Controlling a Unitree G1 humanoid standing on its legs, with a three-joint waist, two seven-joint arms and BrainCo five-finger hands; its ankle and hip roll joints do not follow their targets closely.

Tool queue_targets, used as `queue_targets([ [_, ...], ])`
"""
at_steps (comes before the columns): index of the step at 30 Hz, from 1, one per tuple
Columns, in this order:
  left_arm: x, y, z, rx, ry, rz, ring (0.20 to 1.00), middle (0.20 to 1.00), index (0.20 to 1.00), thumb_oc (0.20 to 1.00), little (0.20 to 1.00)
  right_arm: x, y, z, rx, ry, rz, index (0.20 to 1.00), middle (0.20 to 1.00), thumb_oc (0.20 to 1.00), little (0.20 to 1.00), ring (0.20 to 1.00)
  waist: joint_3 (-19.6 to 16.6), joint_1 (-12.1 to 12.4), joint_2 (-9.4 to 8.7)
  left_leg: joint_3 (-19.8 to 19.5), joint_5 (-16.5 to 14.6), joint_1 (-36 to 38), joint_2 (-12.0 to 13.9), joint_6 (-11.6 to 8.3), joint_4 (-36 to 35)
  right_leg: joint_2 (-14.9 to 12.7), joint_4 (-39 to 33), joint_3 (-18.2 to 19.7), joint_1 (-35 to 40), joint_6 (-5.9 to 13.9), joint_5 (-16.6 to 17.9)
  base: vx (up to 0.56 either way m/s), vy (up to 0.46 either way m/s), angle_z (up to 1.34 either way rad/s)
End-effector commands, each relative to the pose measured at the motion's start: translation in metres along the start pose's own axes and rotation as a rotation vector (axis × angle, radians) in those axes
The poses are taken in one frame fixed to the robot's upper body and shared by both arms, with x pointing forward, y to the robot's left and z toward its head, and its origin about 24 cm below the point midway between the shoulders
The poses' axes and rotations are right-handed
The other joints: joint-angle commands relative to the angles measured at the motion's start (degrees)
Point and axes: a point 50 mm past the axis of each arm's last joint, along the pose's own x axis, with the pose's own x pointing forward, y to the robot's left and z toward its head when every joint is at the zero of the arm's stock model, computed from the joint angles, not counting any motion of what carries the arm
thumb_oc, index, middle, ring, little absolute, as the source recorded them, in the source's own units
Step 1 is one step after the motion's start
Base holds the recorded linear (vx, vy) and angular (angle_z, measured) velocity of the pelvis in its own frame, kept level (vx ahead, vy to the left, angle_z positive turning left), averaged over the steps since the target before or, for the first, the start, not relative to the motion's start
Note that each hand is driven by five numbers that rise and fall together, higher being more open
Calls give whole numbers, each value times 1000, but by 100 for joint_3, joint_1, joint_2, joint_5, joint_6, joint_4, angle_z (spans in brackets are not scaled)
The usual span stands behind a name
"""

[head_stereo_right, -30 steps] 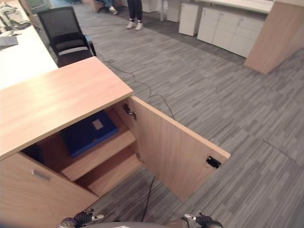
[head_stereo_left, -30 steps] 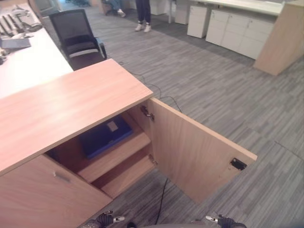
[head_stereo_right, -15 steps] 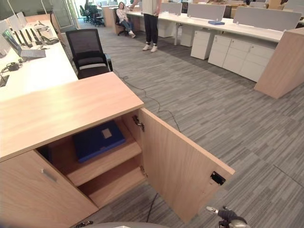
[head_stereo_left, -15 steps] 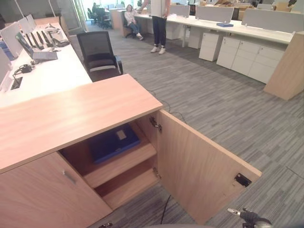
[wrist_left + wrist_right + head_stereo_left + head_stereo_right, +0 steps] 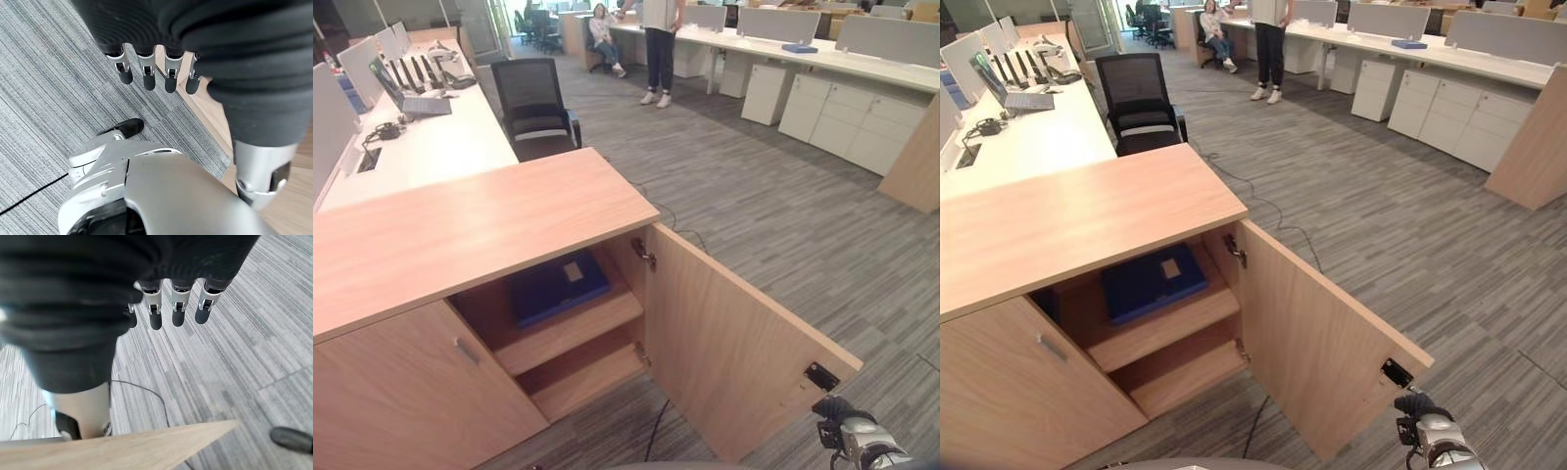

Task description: Put the empty folder in the office cabinet

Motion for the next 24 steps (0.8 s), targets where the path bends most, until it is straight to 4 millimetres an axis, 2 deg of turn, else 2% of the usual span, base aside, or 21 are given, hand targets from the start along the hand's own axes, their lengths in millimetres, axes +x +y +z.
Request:
queue_targets([
  [1, 2, 6, 13, 48, -6, 16, 1000, 1000, 1000, 1000, 1000, 2, 26, 63, -18, -197, 82, 1000, 1000, 1000, 1000, 1000, 84, 126, -22, -63, -452, 237, -325, 393, 26, 446, 40, 211, -20, -283, -311, 8, 13, 11],
  [2, 3, 5, 15, 52, -12, 17, 1000, 1000, 1000, 1000, 1000, 1, 43, 72, -69, -231, 129, 1000, 1000, 1000, 1000, 1000, 87, 162, -17, -116, -451, 237, -329, 395, 26, 447, 40, 199, -3, -299, -319, 9, 16, 9],
  [4, 3, 5, 16, 57, -16, 19, 1000, 1000, 1000, 1000, 1000, -1, 57, 79, -97, -264, 168, 1000, 1000, 1000, 1000, 1000, 89, 193, -13, -139, -446, 232, -329, 396, 26, 446, 40, 181, 2, -306, -322, 4, 9, 2],
  [5, 3, 5, 16, 56, -16, 19, 1000, 1000, 1000, 1000, 1000, -1, 57, 79, -97, -264, 168, 1000, 1000, 1000, 1000, 1000, 89, 188, -15, -142, -446, 232, -329, 396, 26, 446, 40, 179, 4, -306, -323, 0, 0, 0],
  [9, 3, 4, 19, 55, -23, 24, 1000, 1000, 1000, 1000, 1000, -9, 86, 93, -169, -349, 250, 1000, 1000, 1000, 1000, 1000, 105, 229, -6, -188, -440, 209, -333, 394, 26, 436, 40, 149, -10, -308, -317, 0, 0, 0],
  [11, 3, 4, 18, 52, -23, 25, 1000, 1000, 1000, 1000, 1000, -12, 91, 98, -180, -378, 267, 1000, 1000, 1000, 1000, 1000, 112, 233, -9, -194, -437, 206, -331, 393, 26, 436, 40, 147, -17, -308, -315, 0, 0, 0],
  [14, 3, 4, 17, 39, -23, 36, 1000, 1000, 1000, 1000, 1000, -26, 109, 112, -235, -503, 344, 1000, 1000, 1000, 1000, 1000, 148, 229, -24, -195, -428, 169, -333, 385, 26, 436, 40, 131, -43, -305, -308, 0, 0, 0],
  [15, 3, 4, 17, 39, -23, 35, 1000, 1000, 1000, 1000, 1000, -26, 109, 112, -235, -502, 343, 1000, 1000, 1000, 1000, 1000, 144, 227, -23, -197, -428, 168, -333, 385, 26, 436, 40, 129, -44, -305, -308, -15, 6, 8],
  [16, 3, 5, 16, 27, -22, 45, 1000, 1000, 1000, 1000, 1000, -36, 115, 117, -290, -578, 386, 1000, 1000, 1000, 1000, 1000, 165, 214, -36, -206, -425, 156, -327, 376, 26, 432, 40, 131, -52, -309, -312, -7, -1, 8],
  [21, 3, 7, 16, 18, -21, 57, 1000, 1000, 1000, 1000, 1000, -50, 121, 105, -410, -643, 465, 1000, 1000, 1000, 1000, 1000, 198, 196, -62, -262, -401, 88, -312, 357, 26, 433, 44, 94, -77, -310, -323, -16, -12, 11],
  [24, 2, 10, 17, 26, -25, 64, 1000, 1000, 1000, 1000, 1000, -61, 132, 99, -498, -682, 539, 1000, 1000, 1000, 1000, 1000, 224, 226, -81, -339, -375, 32, -290, 341, 26, 446, 50, 58, -98, -319, -348, -10, -24, 16],
])
